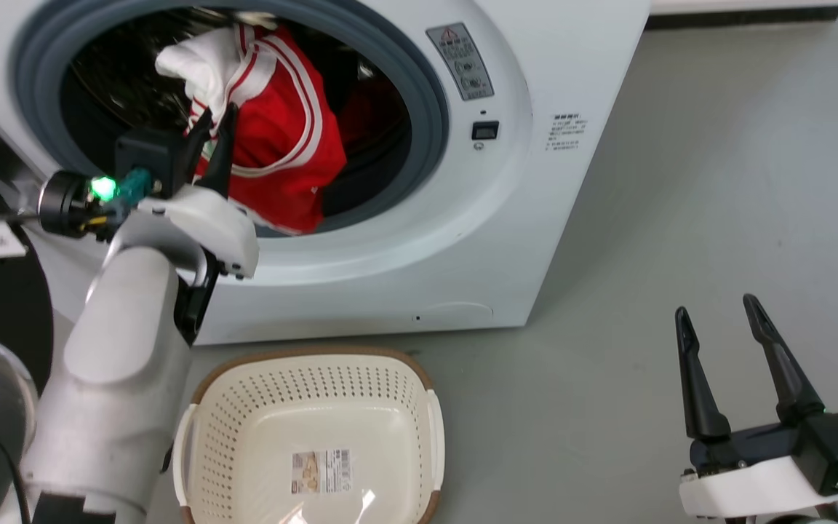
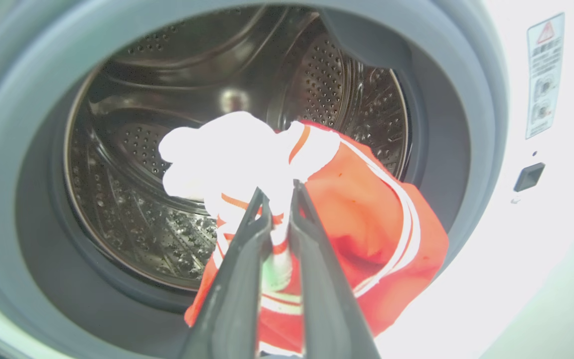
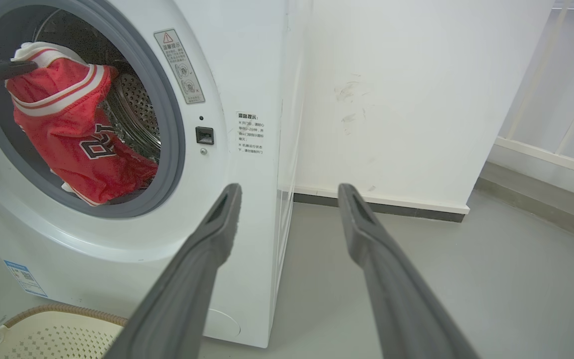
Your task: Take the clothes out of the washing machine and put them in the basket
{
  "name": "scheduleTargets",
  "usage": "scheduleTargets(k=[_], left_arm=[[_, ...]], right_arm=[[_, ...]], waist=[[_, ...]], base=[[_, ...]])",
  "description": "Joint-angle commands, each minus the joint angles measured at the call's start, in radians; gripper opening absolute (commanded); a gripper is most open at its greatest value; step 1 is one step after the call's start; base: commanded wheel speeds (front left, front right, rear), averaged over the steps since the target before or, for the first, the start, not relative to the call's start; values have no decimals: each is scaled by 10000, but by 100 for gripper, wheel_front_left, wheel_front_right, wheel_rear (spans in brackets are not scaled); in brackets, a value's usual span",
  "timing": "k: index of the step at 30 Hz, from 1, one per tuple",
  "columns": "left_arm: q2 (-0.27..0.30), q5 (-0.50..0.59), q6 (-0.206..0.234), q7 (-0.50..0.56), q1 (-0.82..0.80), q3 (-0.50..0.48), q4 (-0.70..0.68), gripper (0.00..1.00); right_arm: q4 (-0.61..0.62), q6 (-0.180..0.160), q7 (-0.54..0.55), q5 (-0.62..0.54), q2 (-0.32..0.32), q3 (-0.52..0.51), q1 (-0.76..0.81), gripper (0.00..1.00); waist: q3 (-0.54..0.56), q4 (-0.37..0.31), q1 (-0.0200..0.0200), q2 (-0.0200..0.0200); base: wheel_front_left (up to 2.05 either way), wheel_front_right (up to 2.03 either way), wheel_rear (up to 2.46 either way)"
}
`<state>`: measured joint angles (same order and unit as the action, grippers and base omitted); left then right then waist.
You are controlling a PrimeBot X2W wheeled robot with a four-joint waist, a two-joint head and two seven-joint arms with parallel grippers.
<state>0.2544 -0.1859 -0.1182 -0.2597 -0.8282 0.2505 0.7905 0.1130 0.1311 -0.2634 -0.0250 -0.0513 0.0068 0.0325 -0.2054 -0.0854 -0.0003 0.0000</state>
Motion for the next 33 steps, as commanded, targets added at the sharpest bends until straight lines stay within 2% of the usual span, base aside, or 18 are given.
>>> scheduleTargets(k=[1,6,20,25,33], left_arm=[[82,-73,44,-61,466,-26,-510,0],[261,-178,227,113,1696,-11,-2363,0],[1137,-262,1047,2047,4954,-146,-8335,0],[1293,-321,1186,2468,5634,-93,-9381,0],[1252,-504,1148,2688,6459,214,-9510,0]], right_arm=[[-43,-7,-21,-9,21,-12,196,100],[-76,-7,-21,-27,21,-40,523,100],[-120,-7,-21,-14,21,-132,982,100],[-118,-7,-19,-31,21,-128,1020,100],[-14,-7,-19,-21,21,-168,780,100]], waist=[[428,167,3,0],[906,288,3,0],[1399,518,3,0],[1423,563,3,0],[1117,517,3,0]], base=[[0,0,0],[0,0,0],[0,0,0],[0,0,0],[0,0,0]])
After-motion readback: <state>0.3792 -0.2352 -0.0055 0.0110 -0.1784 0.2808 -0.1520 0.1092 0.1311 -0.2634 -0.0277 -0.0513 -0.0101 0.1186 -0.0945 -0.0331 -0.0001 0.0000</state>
